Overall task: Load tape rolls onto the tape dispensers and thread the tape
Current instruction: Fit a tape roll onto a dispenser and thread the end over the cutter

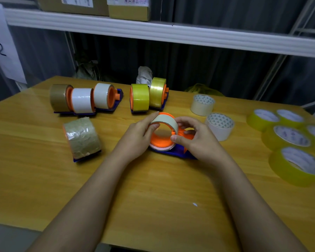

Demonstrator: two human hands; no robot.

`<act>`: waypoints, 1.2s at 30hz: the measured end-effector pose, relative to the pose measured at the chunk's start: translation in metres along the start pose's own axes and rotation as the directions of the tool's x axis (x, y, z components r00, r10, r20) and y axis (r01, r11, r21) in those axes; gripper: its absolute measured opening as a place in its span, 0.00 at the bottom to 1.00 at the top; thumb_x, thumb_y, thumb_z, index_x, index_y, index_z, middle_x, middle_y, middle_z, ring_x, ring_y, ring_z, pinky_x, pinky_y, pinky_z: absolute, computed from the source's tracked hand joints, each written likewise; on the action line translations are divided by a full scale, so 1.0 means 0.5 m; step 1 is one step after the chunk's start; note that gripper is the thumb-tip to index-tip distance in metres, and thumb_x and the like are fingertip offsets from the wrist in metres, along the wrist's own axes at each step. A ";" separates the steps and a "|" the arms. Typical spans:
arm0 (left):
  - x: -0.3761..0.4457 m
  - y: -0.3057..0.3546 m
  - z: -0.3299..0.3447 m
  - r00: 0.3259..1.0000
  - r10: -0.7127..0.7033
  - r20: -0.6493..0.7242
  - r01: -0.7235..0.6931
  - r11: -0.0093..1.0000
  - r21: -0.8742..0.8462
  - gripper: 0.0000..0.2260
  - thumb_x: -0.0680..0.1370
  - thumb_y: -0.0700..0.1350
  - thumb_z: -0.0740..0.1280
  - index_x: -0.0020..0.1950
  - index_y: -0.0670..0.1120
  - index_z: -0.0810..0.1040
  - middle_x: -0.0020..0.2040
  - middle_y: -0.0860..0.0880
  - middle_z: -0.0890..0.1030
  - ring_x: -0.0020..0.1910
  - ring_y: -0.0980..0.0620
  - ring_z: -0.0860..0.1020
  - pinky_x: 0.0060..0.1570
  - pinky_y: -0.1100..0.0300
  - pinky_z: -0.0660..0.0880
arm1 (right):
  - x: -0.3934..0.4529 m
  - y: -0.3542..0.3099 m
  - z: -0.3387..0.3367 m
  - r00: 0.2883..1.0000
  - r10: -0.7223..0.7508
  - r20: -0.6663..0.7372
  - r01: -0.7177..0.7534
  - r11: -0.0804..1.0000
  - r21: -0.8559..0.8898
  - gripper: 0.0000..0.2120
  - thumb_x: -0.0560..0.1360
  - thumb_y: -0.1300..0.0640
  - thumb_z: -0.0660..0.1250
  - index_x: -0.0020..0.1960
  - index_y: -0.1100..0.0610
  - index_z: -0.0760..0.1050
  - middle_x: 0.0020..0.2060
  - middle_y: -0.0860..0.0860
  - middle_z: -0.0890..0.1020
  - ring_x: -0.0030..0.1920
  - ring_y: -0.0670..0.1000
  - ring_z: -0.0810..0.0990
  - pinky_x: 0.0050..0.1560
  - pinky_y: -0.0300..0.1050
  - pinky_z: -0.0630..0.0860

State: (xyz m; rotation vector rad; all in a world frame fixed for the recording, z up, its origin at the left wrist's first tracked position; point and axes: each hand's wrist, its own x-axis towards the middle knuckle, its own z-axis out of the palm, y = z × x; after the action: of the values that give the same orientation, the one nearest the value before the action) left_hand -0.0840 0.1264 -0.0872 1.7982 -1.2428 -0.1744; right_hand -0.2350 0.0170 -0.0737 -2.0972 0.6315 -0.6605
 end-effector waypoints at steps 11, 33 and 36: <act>-0.007 0.011 0.005 0.997 0.034 -0.072 -0.028 0.996 0.084 0.13 0.81 0.45 0.60 0.66 0.50 0.72 0.54 0.49 0.80 0.50 0.50 0.77 0.45 0.54 0.73 | 0.004 0.011 -0.005 0.999 -0.025 0.024 0.025 1.000 0.014 0.19 0.73 0.55 0.73 0.61 0.47 0.74 0.57 0.47 0.77 0.58 0.42 0.75 0.62 0.44 0.72; 0.001 0.040 -0.002 0.889 -0.339 0.307 0.457 0.648 -0.609 0.10 0.80 0.47 0.62 0.57 0.44 0.77 0.46 0.47 0.82 0.45 0.50 0.81 0.49 0.55 0.78 | 0.006 0.020 0.028 0.925 -0.279 -0.257 0.266 0.960 -0.084 0.19 0.79 0.68 0.59 0.66 0.54 0.74 0.55 0.43 0.77 0.56 0.26 0.69 0.57 0.24 0.65; 0.001 0.038 0.006 0.913 -0.324 0.248 0.402 0.617 -0.676 0.09 0.80 0.44 0.62 0.58 0.43 0.75 0.49 0.46 0.82 0.45 0.51 0.80 0.45 0.59 0.78 | 0.006 0.021 0.028 0.957 -0.187 -0.221 0.181 0.982 -0.051 0.19 0.80 0.66 0.58 0.66 0.50 0.74 0.57 0.43 0.75 0.58 0.28 0.69 0.57 0.27 0.67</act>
State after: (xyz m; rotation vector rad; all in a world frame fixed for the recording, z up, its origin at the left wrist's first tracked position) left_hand -0.0983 0.1227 -0.0746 1.3066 -0.6825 -0.8815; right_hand -0.2258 0.0177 -0.0890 -2.1437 0.5760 -1.0105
